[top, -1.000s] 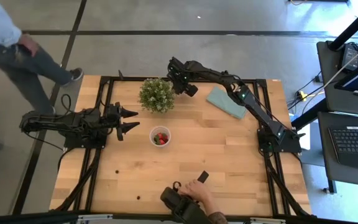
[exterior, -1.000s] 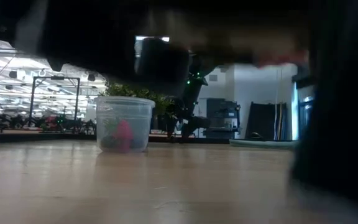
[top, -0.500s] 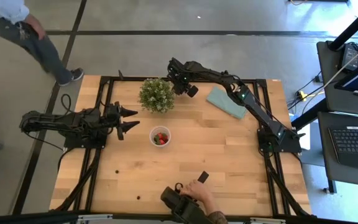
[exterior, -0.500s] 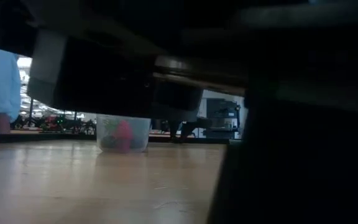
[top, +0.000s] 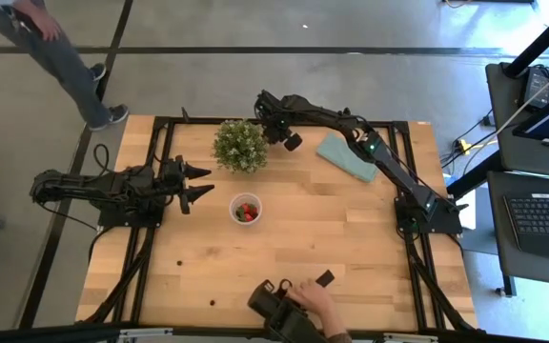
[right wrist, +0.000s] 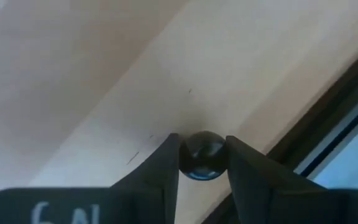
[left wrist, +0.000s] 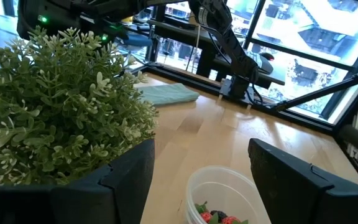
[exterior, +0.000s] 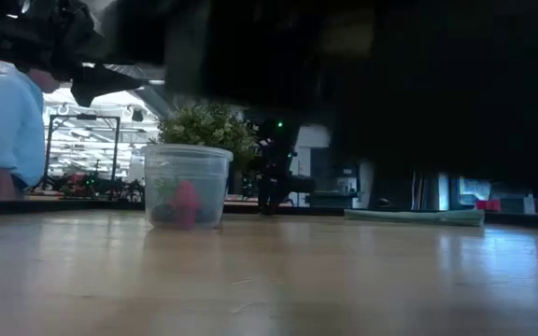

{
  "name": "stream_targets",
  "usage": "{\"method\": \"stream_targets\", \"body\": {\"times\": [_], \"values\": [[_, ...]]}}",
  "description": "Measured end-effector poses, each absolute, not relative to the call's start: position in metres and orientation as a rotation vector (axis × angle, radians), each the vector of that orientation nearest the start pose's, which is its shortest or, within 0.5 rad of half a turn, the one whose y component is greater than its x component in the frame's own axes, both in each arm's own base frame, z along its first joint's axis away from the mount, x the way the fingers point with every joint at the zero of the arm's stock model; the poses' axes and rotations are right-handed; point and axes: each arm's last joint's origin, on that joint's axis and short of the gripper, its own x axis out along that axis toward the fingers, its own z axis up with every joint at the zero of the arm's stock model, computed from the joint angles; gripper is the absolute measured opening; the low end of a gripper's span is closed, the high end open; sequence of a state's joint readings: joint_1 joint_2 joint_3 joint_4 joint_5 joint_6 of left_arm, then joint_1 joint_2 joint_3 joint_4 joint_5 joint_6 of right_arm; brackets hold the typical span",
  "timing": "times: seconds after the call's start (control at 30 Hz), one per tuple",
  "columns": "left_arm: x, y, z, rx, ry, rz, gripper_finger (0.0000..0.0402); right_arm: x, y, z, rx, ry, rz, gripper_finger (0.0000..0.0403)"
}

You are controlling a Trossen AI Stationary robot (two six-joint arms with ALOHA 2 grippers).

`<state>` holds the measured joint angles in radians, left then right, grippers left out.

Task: Pick and placing Produce into tupperware
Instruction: Put the black cherry into the transparent container

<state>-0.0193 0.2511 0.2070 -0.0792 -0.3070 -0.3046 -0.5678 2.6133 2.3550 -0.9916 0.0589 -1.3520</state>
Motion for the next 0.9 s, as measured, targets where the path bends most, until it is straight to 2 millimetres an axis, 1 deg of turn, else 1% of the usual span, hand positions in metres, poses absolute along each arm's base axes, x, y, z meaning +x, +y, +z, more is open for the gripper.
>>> {"method": "stream_targets", "body": {"times": [0.13,0.23,0.33,0.4,0.47,0.53,0.57,0.63,0.7,0.8,0.83,0.9], "values": [[0.106,0.007,0.207,-0.282,0.076,0.304,0.0251,0.437,-0.290,0.157,-0.760,1.377,0.284,0.0113],[0.107,0.007,0.207,-0.282,0.073,0.303,0.0251,0.431,-0.290,0.189,-0.748,1.339,0.208,0.0113],[0.107,0.007,0.207,-0.282,0.073,0.303,0.0251,0.424,-0.284,0.221,-0.679,1.290,0.144,0.0113],[0.107,0.007,0.207,-0.282,0.073,0.303,0.0251,0.418,-0.279,0.240,-0.579,1.247,0.101,0.0113],[0.107,0.007,0.207,-0.283,0.072,0.303,0.0251,0.411,-0.273,0.265,-0.459,1.188,0.018,0.0113],[0.107,0.007,0.207,-0.282,0.073,0.302,0.0251,0.403,-0.266,0.293,-0.297,1.099,-0.067,0.0113],[0.107,0.007,0.207,-0.283,0.072,0.302,0.0251,0.398,-0.261,0.305,-0.206,1.056,-0.082,0.0113],[0.107,0.007,0.207,-0.283,0.072,0.302,0.0251,0.392,-0.249,0.327,-0.051,0.959,-0.061,0.0113],[0.107,0.007,0.207,-0.283,0.072,0.301,0.0251,0.389,-0.231,0.347,0.040,0.865,0.037,0.0113],[0.107,0.007,0.208,-0.284,0.066,0.295,0.0251,0.388,-0.195,0.379,0.064,0.746,0.186,0.0113],[0.107,0.006,0.208,-0.285,0.065,0.293,0.0251,0.389,-0.183,0.386,0.048,0.726,0.214,0.0113],[0.107,0.006,0.208,-0.285,0.065,0.291,0.0251,0.395,-0.156,0.394,0.012,0.714,0.264,0.0113]]}}
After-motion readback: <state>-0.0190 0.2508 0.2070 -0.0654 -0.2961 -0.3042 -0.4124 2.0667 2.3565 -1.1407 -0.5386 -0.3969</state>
